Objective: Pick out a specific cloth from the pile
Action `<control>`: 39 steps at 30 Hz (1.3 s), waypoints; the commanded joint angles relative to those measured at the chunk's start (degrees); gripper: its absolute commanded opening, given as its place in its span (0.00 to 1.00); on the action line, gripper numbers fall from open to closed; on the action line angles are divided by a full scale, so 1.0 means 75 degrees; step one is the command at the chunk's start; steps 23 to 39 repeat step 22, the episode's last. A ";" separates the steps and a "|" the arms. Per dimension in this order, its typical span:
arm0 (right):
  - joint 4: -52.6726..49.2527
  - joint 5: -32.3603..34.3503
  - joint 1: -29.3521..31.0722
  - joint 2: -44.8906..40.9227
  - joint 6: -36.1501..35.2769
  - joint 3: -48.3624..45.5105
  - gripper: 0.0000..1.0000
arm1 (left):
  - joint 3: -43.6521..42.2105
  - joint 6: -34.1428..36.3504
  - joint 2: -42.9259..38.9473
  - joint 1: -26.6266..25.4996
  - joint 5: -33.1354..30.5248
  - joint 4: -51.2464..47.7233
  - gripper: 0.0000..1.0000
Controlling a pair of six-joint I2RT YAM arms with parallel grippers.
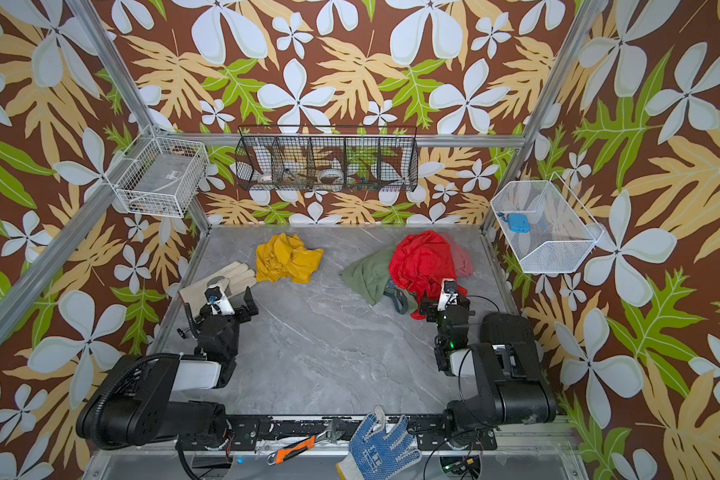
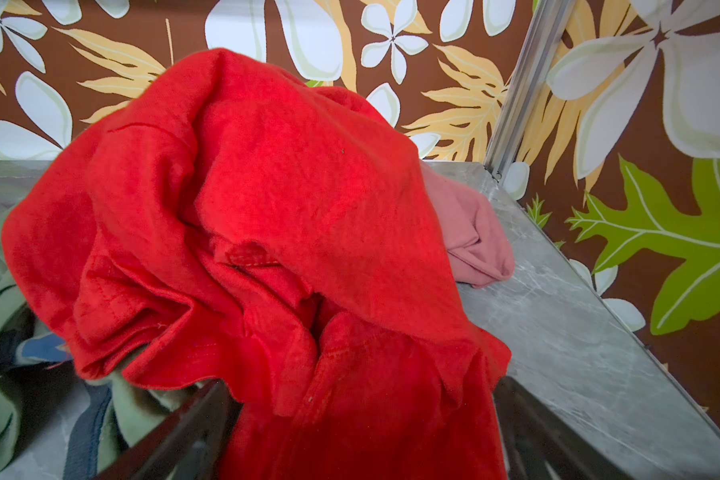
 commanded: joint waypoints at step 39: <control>0.0098 0.0069 -0.0007 0.0008 0.0009 0.0028 1.00 | 0.0013 0.0054 0.0030 -0.0006 0.0072 0.0373 1.00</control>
